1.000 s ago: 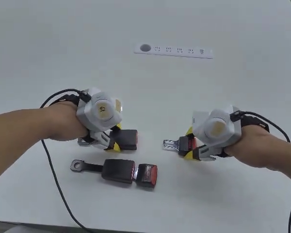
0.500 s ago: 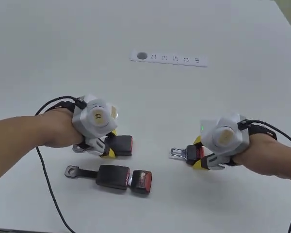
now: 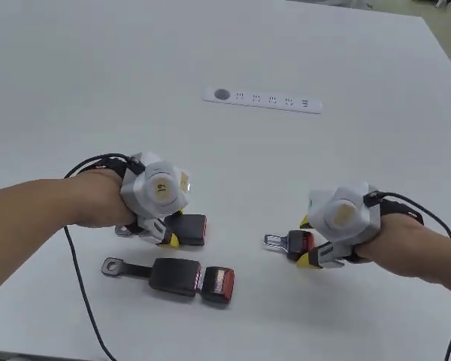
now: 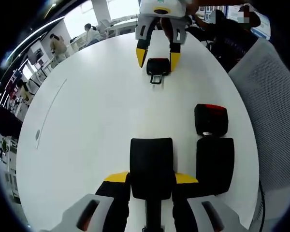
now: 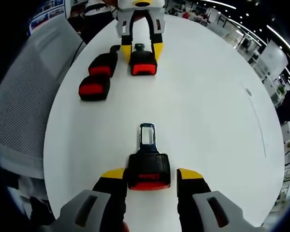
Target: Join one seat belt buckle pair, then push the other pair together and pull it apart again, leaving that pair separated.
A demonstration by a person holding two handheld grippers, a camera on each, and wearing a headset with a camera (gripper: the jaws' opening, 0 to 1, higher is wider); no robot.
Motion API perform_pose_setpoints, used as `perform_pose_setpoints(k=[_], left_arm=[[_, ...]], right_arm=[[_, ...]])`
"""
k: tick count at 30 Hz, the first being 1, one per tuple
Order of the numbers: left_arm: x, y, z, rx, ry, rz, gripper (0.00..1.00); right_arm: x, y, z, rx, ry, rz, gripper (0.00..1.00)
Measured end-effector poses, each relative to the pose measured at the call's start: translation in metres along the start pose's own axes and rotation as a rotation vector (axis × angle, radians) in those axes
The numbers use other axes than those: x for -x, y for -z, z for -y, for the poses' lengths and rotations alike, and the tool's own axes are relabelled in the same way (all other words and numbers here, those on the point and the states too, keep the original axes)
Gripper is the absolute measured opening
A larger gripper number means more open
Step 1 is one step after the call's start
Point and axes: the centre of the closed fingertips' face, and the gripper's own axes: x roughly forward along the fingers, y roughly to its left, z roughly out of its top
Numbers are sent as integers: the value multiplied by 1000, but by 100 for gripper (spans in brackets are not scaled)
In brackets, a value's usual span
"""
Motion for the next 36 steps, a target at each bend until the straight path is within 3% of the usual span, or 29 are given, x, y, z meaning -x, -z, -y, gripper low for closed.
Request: perform_pose_setpoints(k=[3,5,6,7,10,14,16,22,24,28,30,31,36], left_arm=[[3,2,-9,22,-44,-3,43],[7,-1,-9,56,-59,21,47],[12,-9,-8,79,-68,68,47],[16,-12,-7,100,-73,83,47],[26,-12,-1,101,-94,97,49],[41,-14,9,159,-141,158,53],[50,-12,15,170,-170,162,57],[77,4,16,265,-265,211,65],[88,3,20,298,-278,237,69],[100,24,34,367,-324,258,72],[103,33,47,385,-322,251,72],[103,40,51,419,-328,232,72],[107,57,67,536,-354,257,77]], right_arm=[[5,0,-4,-17,12,-5,40],[6,-3,-2,-50,30,18,40],[10,-5,-1,-67,41,30,41],[15,-7,-2,-76,46,35,41],[25,-14,-5,-97,78,55,43],[35,-21,-14,-144,105,96,45],[39,-24,-19,-173,120,117,46],[52,-28,-34,-273,185,176,55],[56,-29,-39,-308,186,203,56],[64,-28,-52,-354,207,236,61],[64,-25,-56,-369,214,245,63],[65,-23,-58,-383,229,250,64],[68,-16,-69,-444,248,276,66]])
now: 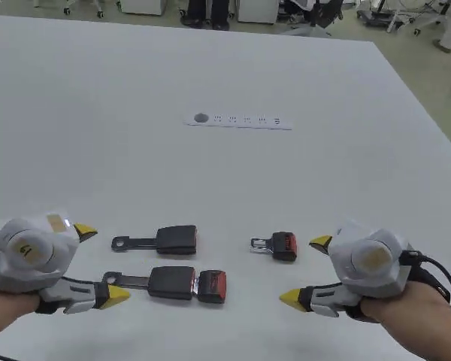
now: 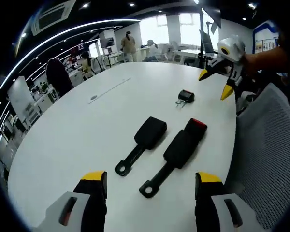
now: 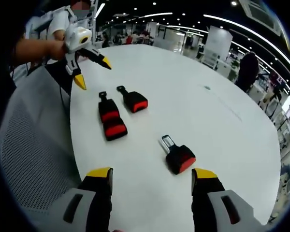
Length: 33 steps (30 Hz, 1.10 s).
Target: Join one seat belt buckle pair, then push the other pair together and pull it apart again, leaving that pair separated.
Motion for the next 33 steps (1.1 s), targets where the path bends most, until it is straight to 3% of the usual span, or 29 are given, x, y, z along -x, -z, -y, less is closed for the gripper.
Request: perform_pose_setpoints(k=[4,12,22,28,33], left_arm=[[2,0,2,29,-11,16,80],[10,1,14,49,-13,32,89],[24,15,6,85,-39,42,100],[28,28,5,144,-50,33,100],[33,31,4,170,-74,53,100]], right_arm=[[6,3,-6,-19,8,15,68],[19,5,-1,-64,44,54,78],[22,2,-9,-122,38,107,99],[25,0,-13,-126,45,114,99],[30,0,-14,-133,60,122,99]])
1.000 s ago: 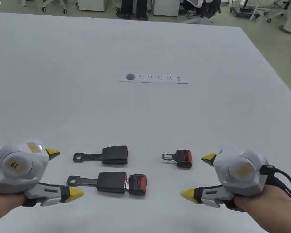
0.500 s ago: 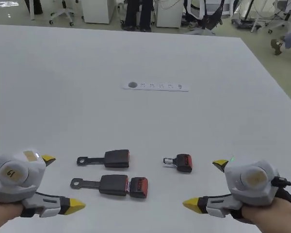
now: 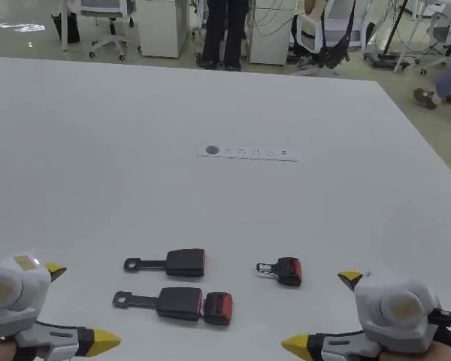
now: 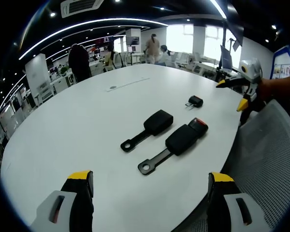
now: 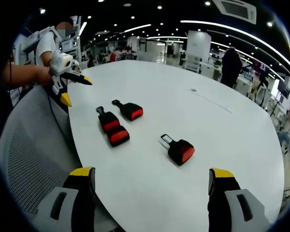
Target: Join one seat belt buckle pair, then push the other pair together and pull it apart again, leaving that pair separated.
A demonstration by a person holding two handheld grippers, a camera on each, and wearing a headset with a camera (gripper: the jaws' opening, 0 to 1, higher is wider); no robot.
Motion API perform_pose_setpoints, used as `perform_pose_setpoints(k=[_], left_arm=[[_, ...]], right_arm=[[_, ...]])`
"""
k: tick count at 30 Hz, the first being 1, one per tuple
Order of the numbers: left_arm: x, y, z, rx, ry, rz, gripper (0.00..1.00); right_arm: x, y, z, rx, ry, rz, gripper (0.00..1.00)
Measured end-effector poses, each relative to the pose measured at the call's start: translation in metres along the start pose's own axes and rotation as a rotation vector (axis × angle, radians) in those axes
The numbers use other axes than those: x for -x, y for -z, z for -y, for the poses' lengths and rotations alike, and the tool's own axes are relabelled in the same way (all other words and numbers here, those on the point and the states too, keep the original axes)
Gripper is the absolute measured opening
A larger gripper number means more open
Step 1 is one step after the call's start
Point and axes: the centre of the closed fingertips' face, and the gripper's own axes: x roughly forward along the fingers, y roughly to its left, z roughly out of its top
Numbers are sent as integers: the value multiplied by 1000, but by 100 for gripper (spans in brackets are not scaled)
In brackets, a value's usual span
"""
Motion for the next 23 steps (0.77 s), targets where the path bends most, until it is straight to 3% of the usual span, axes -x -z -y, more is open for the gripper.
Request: perform_pose_setpoints(k=[2,4,10,23], left_arm=[[2,1,0,-3,-7,8,100],[4,0,0,-14,-19,25,100],[8,2,-14,-5,-67,55,100],[9,9,-12,14,-56,54,100]], right_arm=[[3,0,1,6,13,4,99],[7,-8,3,26,37,45,99],[3,-3,-1,0,33,37,99],[-3,-9,-8,13,18,30,99]])
